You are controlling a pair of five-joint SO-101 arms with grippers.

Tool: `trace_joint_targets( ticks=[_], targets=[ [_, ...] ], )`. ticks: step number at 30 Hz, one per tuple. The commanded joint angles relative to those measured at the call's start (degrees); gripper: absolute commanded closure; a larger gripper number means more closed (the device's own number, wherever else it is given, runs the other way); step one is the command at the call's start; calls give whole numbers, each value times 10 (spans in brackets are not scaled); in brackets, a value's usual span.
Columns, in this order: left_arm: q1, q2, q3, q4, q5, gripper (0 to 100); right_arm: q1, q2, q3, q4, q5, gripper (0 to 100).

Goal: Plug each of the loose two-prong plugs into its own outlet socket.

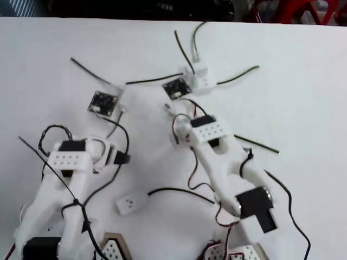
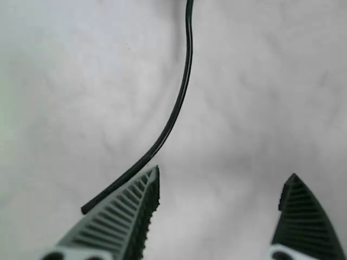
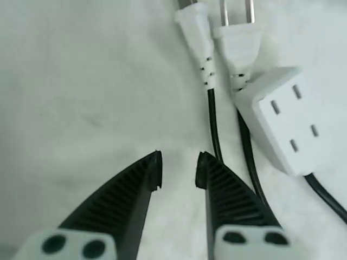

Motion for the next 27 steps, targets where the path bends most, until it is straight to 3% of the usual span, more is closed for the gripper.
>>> trace_joint_targets(
  ticks=[1, 27],
  targets=[
    [-6, -28, 2, -22, 7, 657, 1, 18, -59, 36, 7, 889],
    [-6, -29, 11, -23, 6, 657, 45, 58, -86, 30, 11, 889]
  ],
)
